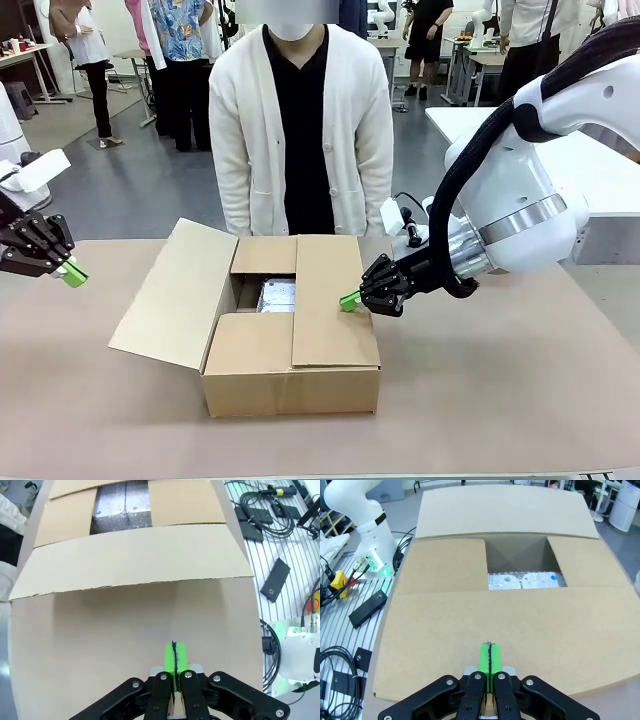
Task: Wrap the clocks to prevent damage.
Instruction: Push the left (or right) flap of the Package Box to close it.
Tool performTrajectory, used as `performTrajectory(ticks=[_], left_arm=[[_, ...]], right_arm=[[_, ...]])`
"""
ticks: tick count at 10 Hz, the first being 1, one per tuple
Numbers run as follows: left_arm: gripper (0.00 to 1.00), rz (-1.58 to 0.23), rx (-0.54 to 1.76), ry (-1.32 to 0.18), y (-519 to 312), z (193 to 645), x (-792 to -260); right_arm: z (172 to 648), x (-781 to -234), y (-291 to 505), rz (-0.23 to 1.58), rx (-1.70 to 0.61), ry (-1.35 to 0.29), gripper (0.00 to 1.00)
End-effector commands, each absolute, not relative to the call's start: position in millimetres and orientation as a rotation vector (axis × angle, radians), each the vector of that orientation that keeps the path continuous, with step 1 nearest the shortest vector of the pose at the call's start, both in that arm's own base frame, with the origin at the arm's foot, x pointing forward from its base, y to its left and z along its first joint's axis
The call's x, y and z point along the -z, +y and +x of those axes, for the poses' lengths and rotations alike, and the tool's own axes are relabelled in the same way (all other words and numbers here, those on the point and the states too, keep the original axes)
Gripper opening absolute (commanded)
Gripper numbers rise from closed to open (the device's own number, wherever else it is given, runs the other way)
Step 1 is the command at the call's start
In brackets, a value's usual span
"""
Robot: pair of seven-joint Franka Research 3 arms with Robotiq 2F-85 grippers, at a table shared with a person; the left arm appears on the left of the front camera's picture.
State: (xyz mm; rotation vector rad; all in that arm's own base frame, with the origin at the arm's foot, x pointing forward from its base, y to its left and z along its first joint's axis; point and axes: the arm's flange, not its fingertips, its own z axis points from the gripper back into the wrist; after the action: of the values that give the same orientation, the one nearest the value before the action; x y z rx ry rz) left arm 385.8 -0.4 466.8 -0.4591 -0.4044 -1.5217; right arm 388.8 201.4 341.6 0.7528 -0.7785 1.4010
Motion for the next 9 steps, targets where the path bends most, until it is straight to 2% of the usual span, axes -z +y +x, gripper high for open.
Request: performTrajectory(ticks=[1,2,3,5,9], left_arm=[[0.00,-0.449,1.549,-0.431,2,386,-468],[0.00,-0.459,1.522,-0.404,0,386,-467],[0.00,-0.497,1.556,-0.408,2,406,-443],[0.00,-0.521,1.503,-0.494,1,405,-398],[0.00,-0.531,1.420,-0.605,-5,421,-354]], right_arm=[[388,-336,202,0.751,-1.398,-0.767,0.01],[388,-336,202,0.751,-1.398,-0.767,0.01],[388,-336,202,0.751,-1.398,-0.767,0.01],[388,-336,202,0.751,-1.398,-0.767,0.01],[388,-336,202,0.751,-1.398,-0.767,0.01]])
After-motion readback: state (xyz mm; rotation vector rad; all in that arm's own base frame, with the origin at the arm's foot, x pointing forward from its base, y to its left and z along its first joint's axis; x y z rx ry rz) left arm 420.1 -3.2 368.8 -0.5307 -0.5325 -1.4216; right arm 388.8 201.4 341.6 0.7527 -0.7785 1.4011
